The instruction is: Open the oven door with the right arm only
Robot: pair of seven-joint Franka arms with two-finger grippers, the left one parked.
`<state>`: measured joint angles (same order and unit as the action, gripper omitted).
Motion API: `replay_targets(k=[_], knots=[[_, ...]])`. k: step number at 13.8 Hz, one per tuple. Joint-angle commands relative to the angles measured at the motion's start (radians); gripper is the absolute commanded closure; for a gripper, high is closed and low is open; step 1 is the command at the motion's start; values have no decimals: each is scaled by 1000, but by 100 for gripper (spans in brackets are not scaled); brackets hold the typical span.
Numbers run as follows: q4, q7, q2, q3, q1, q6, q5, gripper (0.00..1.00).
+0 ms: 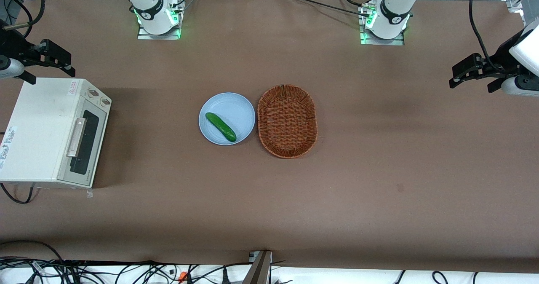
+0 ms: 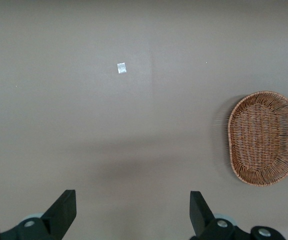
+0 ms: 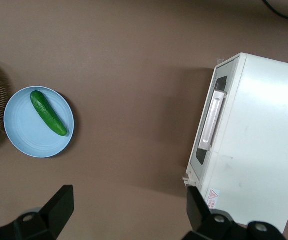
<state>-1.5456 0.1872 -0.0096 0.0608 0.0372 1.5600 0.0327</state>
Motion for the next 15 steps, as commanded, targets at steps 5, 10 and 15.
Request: replay_targets(k=[5, 10, 15], knots=[[-30, 14, -18, 2, 3, -14, -36, 0], [-59, 15, -9, 1, 4, 9, -48, 0], [-77, 15, 5, 1, 4, 41, -86, 0]])
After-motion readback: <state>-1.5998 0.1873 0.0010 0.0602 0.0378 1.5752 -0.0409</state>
